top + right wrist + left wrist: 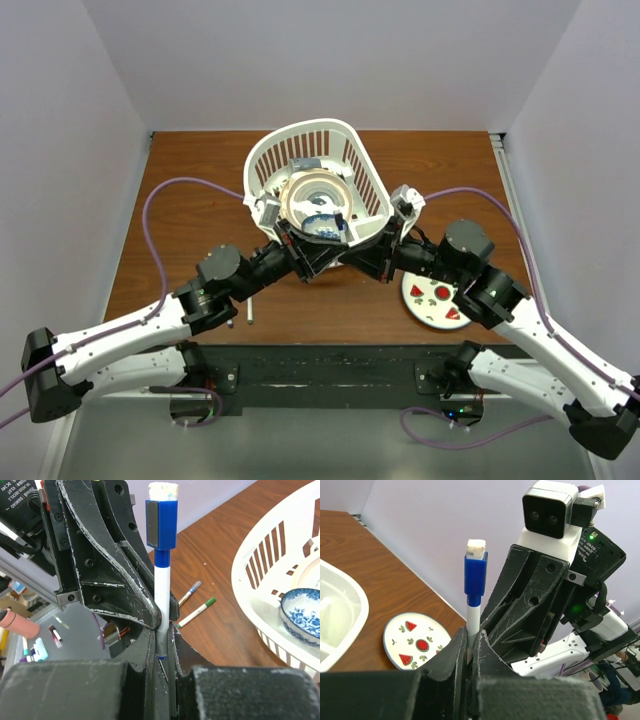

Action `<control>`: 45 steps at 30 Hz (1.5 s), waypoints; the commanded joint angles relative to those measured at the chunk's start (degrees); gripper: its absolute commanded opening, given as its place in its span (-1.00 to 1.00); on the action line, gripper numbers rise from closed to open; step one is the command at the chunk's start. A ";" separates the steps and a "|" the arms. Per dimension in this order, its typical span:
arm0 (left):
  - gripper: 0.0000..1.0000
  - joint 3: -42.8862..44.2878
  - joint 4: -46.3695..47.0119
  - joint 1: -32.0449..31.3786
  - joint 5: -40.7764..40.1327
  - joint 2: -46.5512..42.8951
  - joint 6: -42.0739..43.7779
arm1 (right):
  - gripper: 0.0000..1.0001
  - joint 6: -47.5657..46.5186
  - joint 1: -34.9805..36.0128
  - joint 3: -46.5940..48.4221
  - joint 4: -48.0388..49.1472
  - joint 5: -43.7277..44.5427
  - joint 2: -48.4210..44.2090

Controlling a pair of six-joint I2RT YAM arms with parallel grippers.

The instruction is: Insert the pens into the pen caps

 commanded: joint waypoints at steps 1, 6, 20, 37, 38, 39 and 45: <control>-1.00 -0.56 -5.46 -1.47 2.55 -2.22 -1.41 | -0.76 2.13 -0.08 -1.71 8.59 1.42 -0.16; -1.00 2.95 -21.17 0.46 -8.61 -6.80 -1.33 | -0.07 2.05 0.00 -3.21 6.49 1.34 -2.08; -1.00 6.14 -67.43 8.72 -20.22 -8.65 -14.42 | 0.66 0.81 -0.08 -4.35 0.24 6.70 -9.91; -1.00 -7.06 -58.83 9.86 -18.91 8.48 -16.62 | 0.94 -0.15 -0.08 -2.24 -2.92 10.13 -12.64; -1.00 -7.23 -57.17 9.95 -18.56 9.88 -16.01 | 0.95 -0.07 -0.08 -2.24 -2.75 10.13 -12.46; -1.00 -7.50 -56.46 10.56 -17.69 10.59 -15.74 | 0.94 -0.15 -0.08 -2.24 -2.75 10.04 -12.38; -1.00 -8.20 -53.81 12.06 -16.62 14.38 -13.72 | 0.95 -0.24 -0.08 -2.07 -2.57 10.39 -12.11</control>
